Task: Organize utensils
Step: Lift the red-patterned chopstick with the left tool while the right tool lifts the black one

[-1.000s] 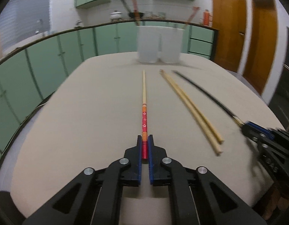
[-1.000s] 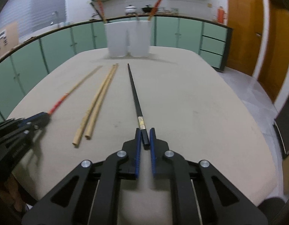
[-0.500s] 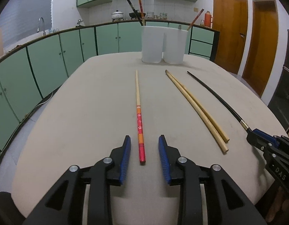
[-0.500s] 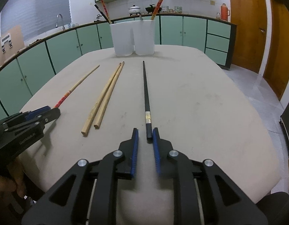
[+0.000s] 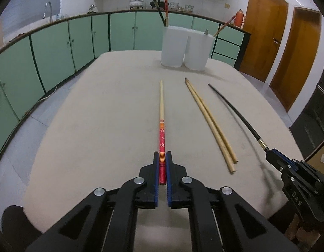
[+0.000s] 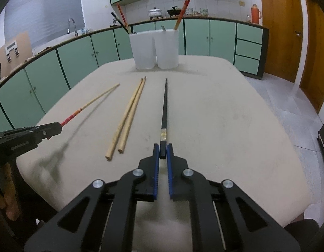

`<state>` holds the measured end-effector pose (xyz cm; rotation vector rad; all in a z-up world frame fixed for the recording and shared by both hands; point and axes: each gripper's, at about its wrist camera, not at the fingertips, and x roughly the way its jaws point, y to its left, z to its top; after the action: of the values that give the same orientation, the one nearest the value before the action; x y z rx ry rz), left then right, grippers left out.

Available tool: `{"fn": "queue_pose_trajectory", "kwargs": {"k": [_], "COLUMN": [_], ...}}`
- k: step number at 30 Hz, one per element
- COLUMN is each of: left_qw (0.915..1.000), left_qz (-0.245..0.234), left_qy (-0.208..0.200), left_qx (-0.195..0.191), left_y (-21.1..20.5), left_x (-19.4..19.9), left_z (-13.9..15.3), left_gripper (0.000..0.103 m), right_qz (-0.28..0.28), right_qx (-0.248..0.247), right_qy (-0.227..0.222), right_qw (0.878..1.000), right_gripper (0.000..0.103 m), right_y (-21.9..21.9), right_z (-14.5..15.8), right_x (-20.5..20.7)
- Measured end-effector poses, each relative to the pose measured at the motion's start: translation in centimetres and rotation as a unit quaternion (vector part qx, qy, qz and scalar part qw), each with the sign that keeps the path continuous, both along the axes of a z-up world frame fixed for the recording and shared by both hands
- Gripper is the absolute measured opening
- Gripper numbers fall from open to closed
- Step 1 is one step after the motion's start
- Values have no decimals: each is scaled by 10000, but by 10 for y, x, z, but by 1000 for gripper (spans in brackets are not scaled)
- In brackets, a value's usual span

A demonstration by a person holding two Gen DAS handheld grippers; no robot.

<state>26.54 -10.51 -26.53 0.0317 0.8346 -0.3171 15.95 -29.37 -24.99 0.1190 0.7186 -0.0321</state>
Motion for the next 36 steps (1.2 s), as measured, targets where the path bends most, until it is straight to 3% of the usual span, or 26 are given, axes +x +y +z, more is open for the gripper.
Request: {"fn": "queue_pose_trajectory", "kwargs": {"k": [12,22,36], "left_qw": [9994,9985,9936], "left_qz": [-44,-120,-244], "left_qy": [-337,-529,-1105], "left_qx": [38,53,6], "left_y": [6,6,19], "left_x": [-14,-22,-35], "left_z": [47,65,118], "left_gripper": [6,6,6], "right_qz": [86,104,257], "right_qx": [-20,-56,-209], "right_qy": [-441,-605,-1006], "right_qw": [9990,9981,9944], "right_gripper": [6,6,6], "right_y": [0,-2,0], "right_z": [44,58,103], "right_x": [-23,-25,-34]}}
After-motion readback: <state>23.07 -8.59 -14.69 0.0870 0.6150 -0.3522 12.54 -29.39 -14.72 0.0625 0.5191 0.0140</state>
